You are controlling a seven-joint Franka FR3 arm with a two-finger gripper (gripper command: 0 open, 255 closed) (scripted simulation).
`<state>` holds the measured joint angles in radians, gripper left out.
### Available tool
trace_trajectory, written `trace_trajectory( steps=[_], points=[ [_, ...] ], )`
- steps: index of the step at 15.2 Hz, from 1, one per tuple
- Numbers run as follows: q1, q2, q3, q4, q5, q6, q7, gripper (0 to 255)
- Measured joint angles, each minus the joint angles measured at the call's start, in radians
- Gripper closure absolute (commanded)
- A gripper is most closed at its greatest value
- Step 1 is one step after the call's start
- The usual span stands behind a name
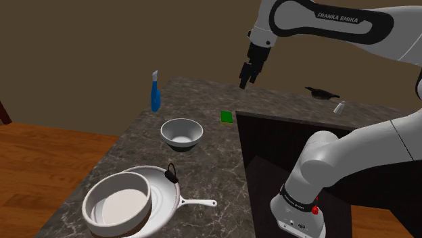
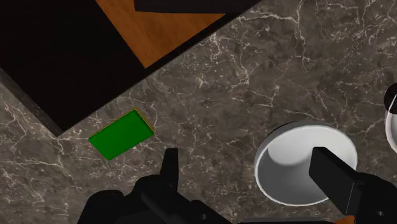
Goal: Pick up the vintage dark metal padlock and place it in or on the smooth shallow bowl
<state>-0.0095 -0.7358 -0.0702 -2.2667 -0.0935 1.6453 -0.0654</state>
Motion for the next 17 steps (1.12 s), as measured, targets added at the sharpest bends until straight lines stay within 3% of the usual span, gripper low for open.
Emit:
trace_trajectory(
  steps=[8, 17],
  points=[
    [0.037, 0.041, 0.099, -0.083, 0.059, 0.094, 0.122, 0],
    [0.095, 0.187, 0.248, -0.125, 0.137, 0.248, 0.302, 0]
  ],
)
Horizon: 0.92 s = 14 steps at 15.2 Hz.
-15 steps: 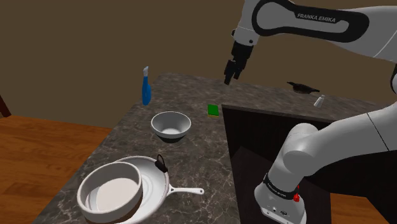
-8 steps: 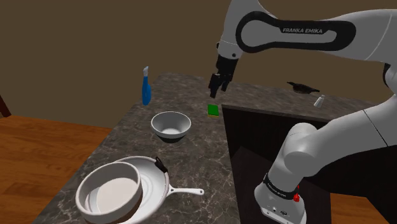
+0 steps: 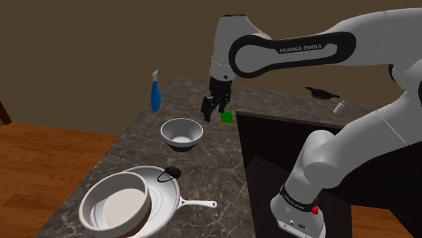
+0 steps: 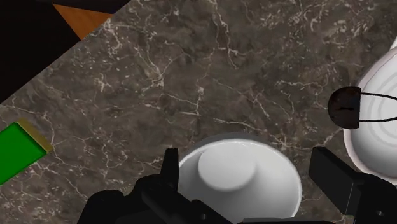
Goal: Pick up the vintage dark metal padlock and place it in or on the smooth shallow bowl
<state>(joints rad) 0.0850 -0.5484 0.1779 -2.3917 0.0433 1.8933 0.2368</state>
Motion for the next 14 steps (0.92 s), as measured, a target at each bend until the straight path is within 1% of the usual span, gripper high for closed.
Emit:
trace_trajectory(
  steps=[7, 14],
  points=[
    [0.035, 0.183, 0.118, 0.036, 0.026, 0.124, 0.147, 0],
    [0.067, 0.394, 0.225, 0.114, -0.001, 0.231, 0.313, 0]
  ],
)
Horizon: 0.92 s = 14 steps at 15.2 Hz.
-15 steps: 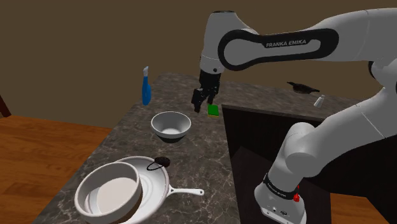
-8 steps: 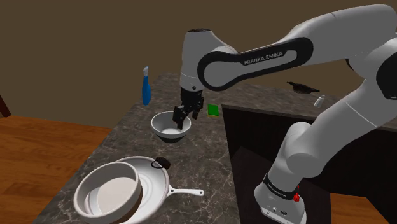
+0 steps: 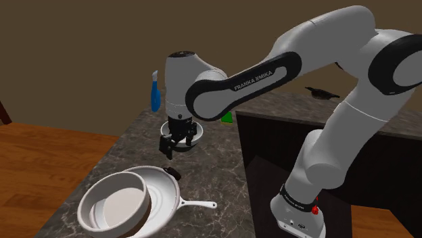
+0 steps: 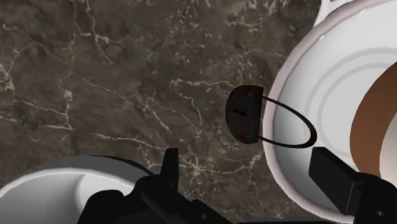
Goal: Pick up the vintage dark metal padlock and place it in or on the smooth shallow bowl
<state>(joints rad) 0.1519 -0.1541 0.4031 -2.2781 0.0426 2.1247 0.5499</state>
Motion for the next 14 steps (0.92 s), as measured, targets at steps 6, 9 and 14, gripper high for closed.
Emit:
trace_trajectory(
  steps=[6, 9, 14],
  points=[
    [0.021, 0.174, 0.042, 0.084, -0.064, 0.064, 0.109, 0],
    [0.023, 0.206, 0.043, 0.074, -0.081, 0.103, 0.123, 0],
    [0.024, 0.232, 0.041, 0.052, -0.097, 0.148, 0.134, 0]
  ],
)
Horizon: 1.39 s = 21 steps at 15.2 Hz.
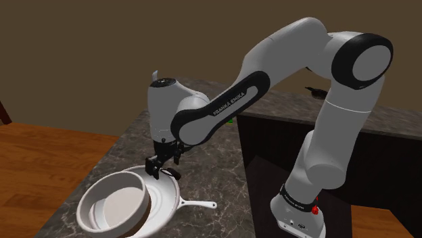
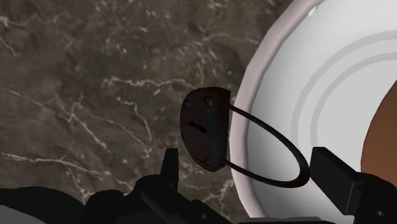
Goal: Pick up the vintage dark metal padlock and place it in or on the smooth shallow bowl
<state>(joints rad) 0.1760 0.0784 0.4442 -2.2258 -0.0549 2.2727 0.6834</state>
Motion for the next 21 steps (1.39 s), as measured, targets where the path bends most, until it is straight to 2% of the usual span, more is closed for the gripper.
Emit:
trace_trajectory(
  steps=[4, 5, 15, 21],
  points=[
    [0.0, 0.002, 0.0, 0.0, -0.001, 0.002, 0.001, 0],
    [0.0, 0.002, 0.0, 0.0, -0.001, 0.002, 0.001, 255],
    [-0.001, 0.0, -0.001, 0.001, -0.002, 0.002, 0.001, 255],
    [-0.003, -0.037, 0.001, 0.023, 0.021, -0.061, -0.015, 255]
  ],
)
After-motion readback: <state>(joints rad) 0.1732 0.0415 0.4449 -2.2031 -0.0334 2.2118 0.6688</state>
